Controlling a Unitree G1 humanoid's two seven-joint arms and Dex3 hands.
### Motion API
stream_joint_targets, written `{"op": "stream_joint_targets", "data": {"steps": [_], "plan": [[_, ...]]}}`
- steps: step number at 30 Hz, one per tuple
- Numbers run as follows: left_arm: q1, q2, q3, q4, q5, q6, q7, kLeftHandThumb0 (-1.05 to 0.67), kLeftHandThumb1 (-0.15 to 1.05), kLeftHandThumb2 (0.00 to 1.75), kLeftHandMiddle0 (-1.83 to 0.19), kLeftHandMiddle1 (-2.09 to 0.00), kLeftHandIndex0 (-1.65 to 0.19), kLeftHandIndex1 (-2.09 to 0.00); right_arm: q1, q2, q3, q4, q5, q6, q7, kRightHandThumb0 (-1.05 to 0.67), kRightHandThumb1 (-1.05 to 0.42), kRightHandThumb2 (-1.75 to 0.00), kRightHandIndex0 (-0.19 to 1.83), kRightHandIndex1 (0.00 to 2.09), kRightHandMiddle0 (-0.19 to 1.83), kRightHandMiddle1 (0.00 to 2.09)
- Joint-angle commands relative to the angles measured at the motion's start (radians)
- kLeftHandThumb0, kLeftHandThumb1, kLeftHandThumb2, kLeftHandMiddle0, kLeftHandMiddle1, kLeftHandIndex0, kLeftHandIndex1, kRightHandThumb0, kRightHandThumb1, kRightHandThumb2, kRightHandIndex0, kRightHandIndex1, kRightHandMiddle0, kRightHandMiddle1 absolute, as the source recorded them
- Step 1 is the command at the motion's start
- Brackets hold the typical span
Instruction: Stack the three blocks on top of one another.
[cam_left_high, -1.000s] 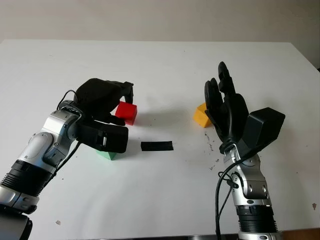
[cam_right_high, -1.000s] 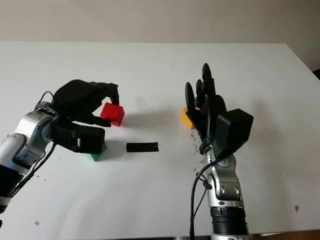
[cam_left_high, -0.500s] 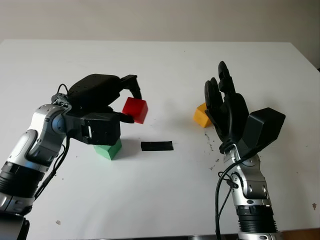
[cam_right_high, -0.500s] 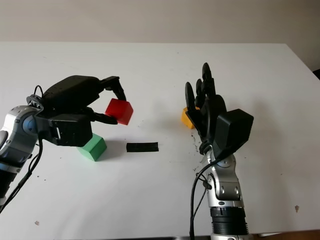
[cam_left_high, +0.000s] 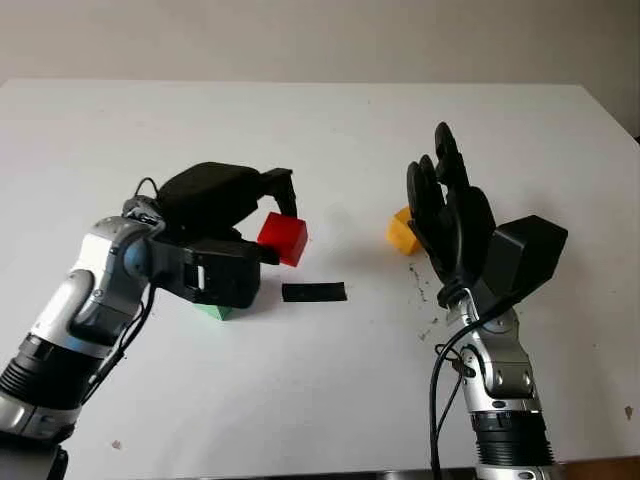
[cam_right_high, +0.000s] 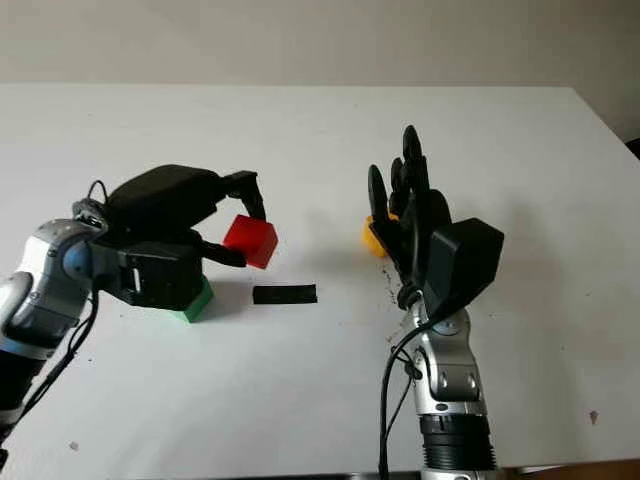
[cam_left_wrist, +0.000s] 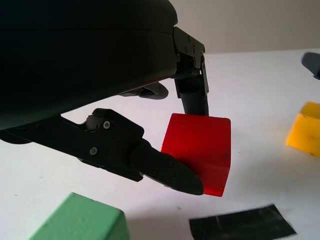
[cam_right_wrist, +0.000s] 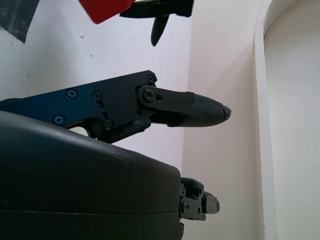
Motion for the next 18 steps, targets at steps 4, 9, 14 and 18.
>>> {"op": "stream_joint_targets", "data": {"steps": [4,9,14,18], "plan": [[0.006,-0.02,-0.03,-0.027,0.027,0.027,-0.035,-0.42,1.05,0.12,-0.34,-0.06,-0.18,-1.63,0.003,0.006,0.007,-0.025,-0.005,-0.015,-0.008,-0.53,-1.05,-0.49,-0.05,0.05,-0.02,0.05],[0.013,-0.035,-0.045,-0.013,0.032,-0.005,-0.02,-0.43,1.05,0.13,-0.32,-0.05,-0.18,-1.75,0.004,0.01,0.012,-0.033,-0.013,-0.002,-0.018,-0.54,-1.05,-0.49,-0.04,0.06,-0.02,0.06],[0.014,-0.046,-0.058,-0.005,0.027,-0.02,-0.031,-0.44,1.05,0.14,-0.32,-0.05,-0.21,-1.84,0.004,0.012,0.015,-0.038,-0.015,0.005,-0.021,-0.55,-1.05,-0.48,-0.04,0.05,-0.02,0.05],[0.012,-0.046,-0.061,-0.006,0.016,-0.017,-0.058,-0.44,1.05,0.15,-0.32,-0.05,-0.2,-1.86,0.004,0.014,0.014,-0.043,-0.013,0.013,-0.023,-0.55,-1.05,-0.48,-0.04,0.05,-0.02,0.05]]}}
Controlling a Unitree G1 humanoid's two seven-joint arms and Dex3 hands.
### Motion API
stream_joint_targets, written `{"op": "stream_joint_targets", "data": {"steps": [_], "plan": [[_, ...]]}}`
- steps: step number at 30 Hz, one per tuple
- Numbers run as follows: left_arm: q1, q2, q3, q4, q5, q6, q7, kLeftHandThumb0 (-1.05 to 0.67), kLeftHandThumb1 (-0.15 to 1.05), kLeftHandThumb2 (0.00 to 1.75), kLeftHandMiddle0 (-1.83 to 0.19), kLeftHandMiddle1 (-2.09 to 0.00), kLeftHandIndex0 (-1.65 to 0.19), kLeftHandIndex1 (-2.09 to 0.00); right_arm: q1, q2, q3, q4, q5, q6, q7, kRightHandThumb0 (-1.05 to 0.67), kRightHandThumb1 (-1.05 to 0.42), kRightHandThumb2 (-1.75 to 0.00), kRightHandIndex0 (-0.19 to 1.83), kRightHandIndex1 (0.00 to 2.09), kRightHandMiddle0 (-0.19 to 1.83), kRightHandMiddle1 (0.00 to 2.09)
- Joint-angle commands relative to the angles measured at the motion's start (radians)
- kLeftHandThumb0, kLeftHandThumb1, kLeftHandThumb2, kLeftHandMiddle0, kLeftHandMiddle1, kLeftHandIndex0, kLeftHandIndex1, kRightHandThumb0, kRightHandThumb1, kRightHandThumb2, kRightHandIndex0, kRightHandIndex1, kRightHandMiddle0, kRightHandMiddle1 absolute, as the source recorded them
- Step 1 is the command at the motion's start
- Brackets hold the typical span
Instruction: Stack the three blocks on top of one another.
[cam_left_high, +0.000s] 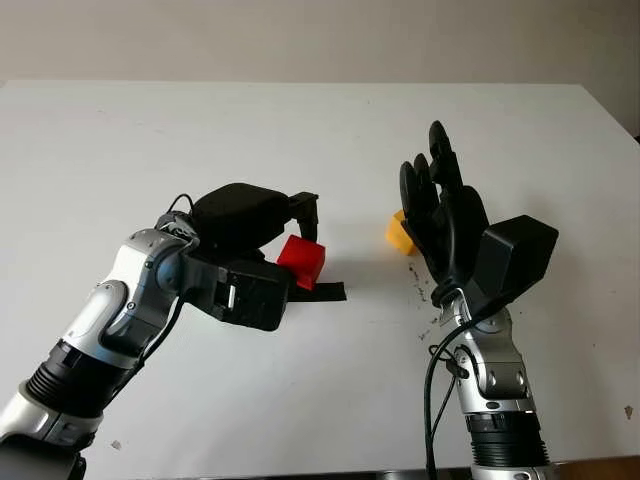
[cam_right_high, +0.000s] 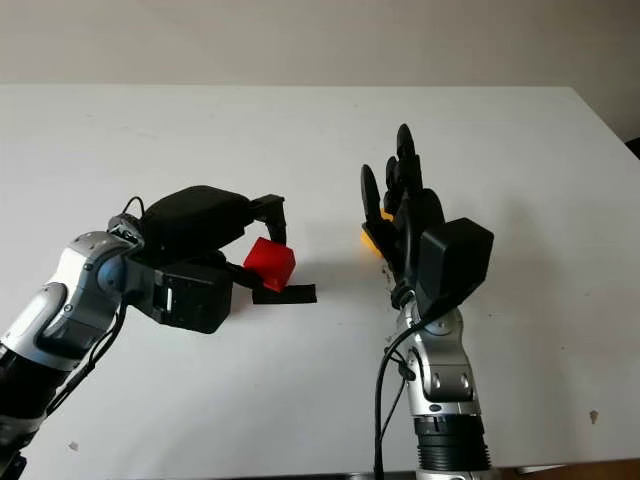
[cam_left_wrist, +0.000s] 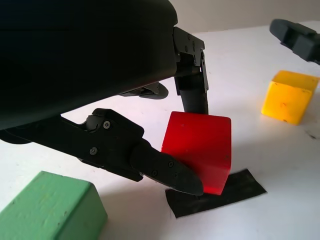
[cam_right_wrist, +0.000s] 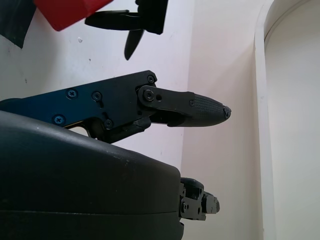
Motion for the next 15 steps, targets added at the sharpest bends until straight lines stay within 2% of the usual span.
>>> {"op": "stream_joint_targets", "data": {"steps": [1,15], "plan": [[0.008,-0.008,-0.005,-0.003,-0.007,0.005,-0.011,-0.44,1.05,0.16,-0.32,-0.04,-0.2,-1.86,0.004,0.003,0.0,-0.029,0.002,0.002,-0.002,-0.55,-1.05,-0.48,-0.04,0.05,-0.02,0.05],[0.015,-0.018,-0.007,-0.002,-0.016,0.019,-0.029,-0.43,1.05,0.17,-0.3,-0.04,-0.17,-1.89,0.005,-0.001,0.003,-0.032,-0.002,0.005,0.0,-0.55,-1.05,-0.48,-0.05,0.05,-0.03,0.05]]}}
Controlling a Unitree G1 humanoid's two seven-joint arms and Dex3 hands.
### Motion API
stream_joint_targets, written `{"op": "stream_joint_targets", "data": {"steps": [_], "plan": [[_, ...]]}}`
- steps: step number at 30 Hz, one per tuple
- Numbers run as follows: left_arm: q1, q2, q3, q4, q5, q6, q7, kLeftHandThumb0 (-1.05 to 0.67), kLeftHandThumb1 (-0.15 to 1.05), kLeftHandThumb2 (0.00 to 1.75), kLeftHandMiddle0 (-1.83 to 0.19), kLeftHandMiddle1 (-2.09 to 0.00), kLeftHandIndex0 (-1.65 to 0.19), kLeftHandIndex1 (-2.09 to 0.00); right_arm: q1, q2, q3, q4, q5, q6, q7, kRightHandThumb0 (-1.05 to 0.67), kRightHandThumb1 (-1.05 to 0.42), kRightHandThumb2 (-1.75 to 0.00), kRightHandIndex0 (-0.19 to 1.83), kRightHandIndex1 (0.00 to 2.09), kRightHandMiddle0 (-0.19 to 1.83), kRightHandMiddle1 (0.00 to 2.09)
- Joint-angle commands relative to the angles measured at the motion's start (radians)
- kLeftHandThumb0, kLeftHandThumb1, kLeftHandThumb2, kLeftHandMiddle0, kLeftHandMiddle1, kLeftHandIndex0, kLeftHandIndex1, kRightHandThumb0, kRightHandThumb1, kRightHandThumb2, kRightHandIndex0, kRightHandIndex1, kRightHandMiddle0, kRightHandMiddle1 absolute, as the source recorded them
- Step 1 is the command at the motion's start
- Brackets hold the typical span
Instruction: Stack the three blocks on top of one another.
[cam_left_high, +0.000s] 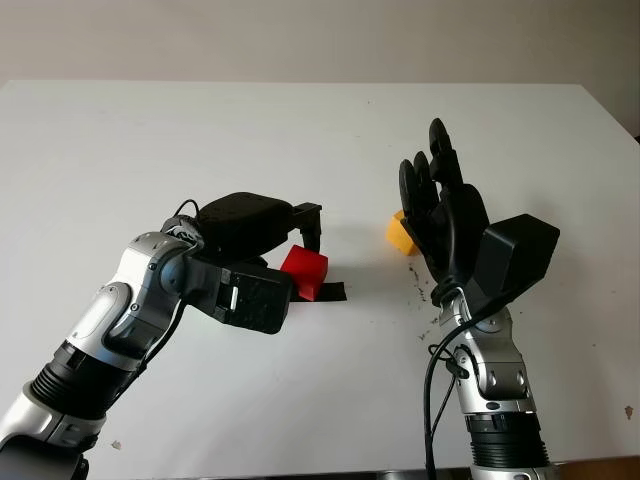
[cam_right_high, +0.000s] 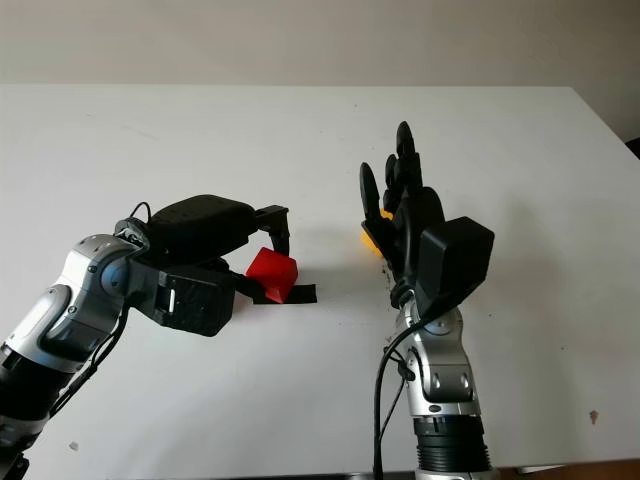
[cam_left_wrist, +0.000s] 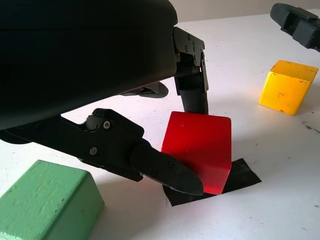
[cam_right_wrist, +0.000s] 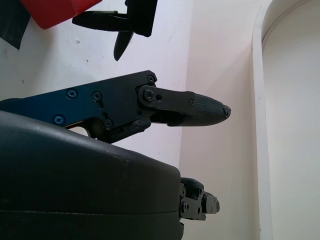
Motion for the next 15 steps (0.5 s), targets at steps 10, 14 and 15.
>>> {"op": "stream_joint_targets", "data": {"steps": [10,14,15], "plan": [[0.012,-0.012,-0.008,0.018,-0.002,-0.003,0.008,-0.44,1.05,0.18,-0.29,-0.03,-0.14,-1.9,0.006,0.002,0.001,-0.021,0.004,0.004,-0.001,-0.54,-1.05,-0.48,-0.05,0.05,-0.03,0.05],[0.009,-0.017,-0.008,0.013,-0.007,0.015,-0.013,-0.52,1.05,0.16,-0.24,-0.02,-0.12,-1.7,0.006,0.001,0.001,-0.021,0.001,0.004,-0.002,-0.55,-1.05,-0.48,-0.05,0.05,-0.03,0.05],[0.007,-0.015,-0.01,0.01,-0.006,0.018,-0.023,-0.56,1.05,0.16,-0.21,-0.02,-0.1,-1.61,0.006,0.0,0.001,-0.021,0.002,0.003,-0.001,-0.55,-1.05,-0.48,-0.05,0.05,-0.03,0.05]]}}
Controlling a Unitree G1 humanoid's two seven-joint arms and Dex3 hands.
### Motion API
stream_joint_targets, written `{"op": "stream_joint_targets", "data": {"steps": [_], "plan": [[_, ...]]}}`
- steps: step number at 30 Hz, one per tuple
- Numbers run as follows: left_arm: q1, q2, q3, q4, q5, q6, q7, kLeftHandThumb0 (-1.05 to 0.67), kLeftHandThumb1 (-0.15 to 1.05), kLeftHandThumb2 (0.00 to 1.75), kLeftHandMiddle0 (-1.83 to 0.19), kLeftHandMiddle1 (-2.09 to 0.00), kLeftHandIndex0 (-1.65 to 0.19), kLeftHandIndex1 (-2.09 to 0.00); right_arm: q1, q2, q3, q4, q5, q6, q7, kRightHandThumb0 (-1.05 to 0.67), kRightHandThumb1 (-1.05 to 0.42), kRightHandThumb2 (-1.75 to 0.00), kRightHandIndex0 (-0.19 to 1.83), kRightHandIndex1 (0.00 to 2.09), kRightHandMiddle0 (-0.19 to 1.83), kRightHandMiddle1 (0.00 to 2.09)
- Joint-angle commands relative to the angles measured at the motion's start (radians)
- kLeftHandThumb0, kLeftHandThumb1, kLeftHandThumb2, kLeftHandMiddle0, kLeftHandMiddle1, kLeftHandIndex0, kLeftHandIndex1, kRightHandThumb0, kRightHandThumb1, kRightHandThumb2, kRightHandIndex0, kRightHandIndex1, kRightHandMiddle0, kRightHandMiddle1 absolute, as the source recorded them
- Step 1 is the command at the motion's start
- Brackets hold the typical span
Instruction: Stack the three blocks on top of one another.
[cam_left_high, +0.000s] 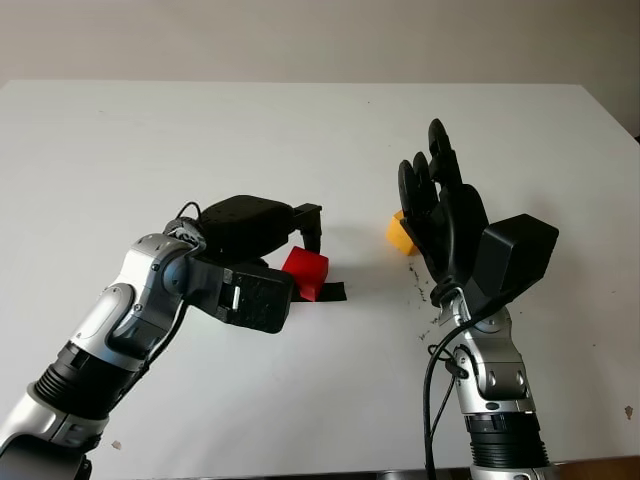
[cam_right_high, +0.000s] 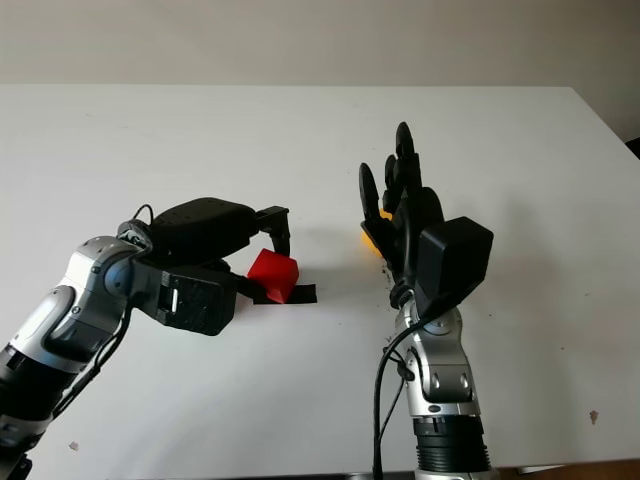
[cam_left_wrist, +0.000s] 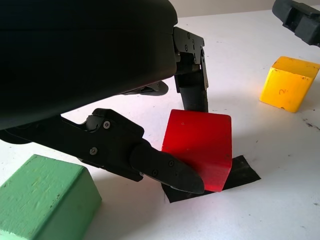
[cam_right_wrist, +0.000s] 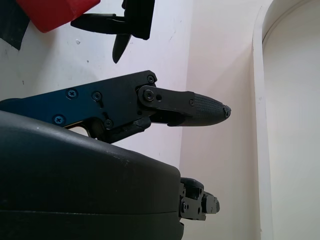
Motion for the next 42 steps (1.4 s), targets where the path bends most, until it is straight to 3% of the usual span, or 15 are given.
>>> {"op": "stream_joint_targets", "data": {"steps": [1,2,5,17,19,22,26,30,36,39,42], "plan": [[0.004,0.003,-0.01,-0.01,-0.004,0.0,-0.016,-0.59,1.05,0.16,-0.19,-0.02,-0.07,-1.53,0.006,0.0,-0.001,-0.02,0.002,0.002,0.001,-0.55,-1.05,-0.48,-0.05,0.05,-0.03,0.05],[0.003,0.006,-0.012,-0.011,-0.002,-0.004,-0.021,-0.63,1.05,0.16,-0.16,-0.02,-0.02,-1.41,0.006,0.0,-0.001,-0.019,0.002,0.002,0.001,-0.55,-1.05,-0.48,-0.05,0.05,-0.03,0.05],[0.005,0.009,-0.011,-0.015,-0.002,-0.01,-0.029,-0.65,1.05,0.15,-0.14,-0.03,0.02,-1.29,0.007,0.003,-0.002,-0.019,0.006,0.001,0.001,-0.55,-1.05,-0.47,-0.05,0.05,-0.03,0.05],[0.01,0.015,-0.01,-0.019,-0.006,-0.033,-0.045,-0.64,1.05,0.15,-0.12,-0.04,0.07,-1.22,0.007,-0.001,-0.003,-0.017,0.003,-0.003,0.009,-0.55,-1.05,-0.47,-0.05,0.05,-0.03,0.05],[0.011,0.016,-0.007,-0.019,-0.007,-0.036,-0.041,-0.65,1.05,0.16,-0.09,-0.04,0.1,-1.13,0.008,-0.001,-0.004,-0.017,0.003,-0.002,0.008,-0.56,-1.05,-0.47,-0.05,0.05,-0.03,0.05],[0.012,0.017,0.001,-0.02,-0.009,-0.029,-0.042,-0.71,1.05,0.19,-0.03,-0.04,0.14,-0.87,0.008,-0.002,-0.004,-0.018,0.001,-0.001,0.006,-0.56,-1.05,-0.47,-0.04,0.06,-0.02,0.06],[0.01,0.022,0.019,-0.041,-0.026,0.002,-0.062,-0.79,1.05,0.24,0.03,-0.05,0.04,-0.33,0.008,-0.003,-0.009,-0.017,0.003,-0.003,0.006,-0.56,-1.05,-0.46,-0.04,0.06,-0.02,0.06],[0.028,0.019,0.11,-0.081,-0.138,0.048,-0.059,-0.85,1.05,0.26,0.08,-0.04,0.08,-0.1,0.006,-0.005,-0.02,-0.011,0.016,-0.012,0.014,-0.55,-1.05,-0.46,-0.03,0.06,-0.01,0.06],[0.025,-0.021,0.351,-0.062,-0.416,0.069,0.051,-0.85,1.05,0.29,0.04,-0.05,0.03,-0.08,-0.012,-0.031,-0.036,0.004,0.02,-0.028,0.037,-0.57,-1.05,-0.45,-0.04,0.06,-0.01,0.06],[0.025,-0.051,0.423,-0.065,-0.501,0.123,0.118,-0.85,1.05,0.3,0.05,-0.05,0.0,-0.08,-0.026,-0.047,-0.048,0.01,0.03,-0.028,0.056,-0.57,-1.05,-0.44,-0.04,0.06,-0.01,0.06],[0.025,-0.083,0.499,-0.025,-0.586,0.099,0.198,-0.77,1.05,0.42,-0.01,-0.07,-0.05,-0.09,-0.066,-0.097,-0.067,0.012,0.042,-0.032,0.1,-0.59,-1.05,-0.4,-0.07,0.04,-0.03,0.05]]}}
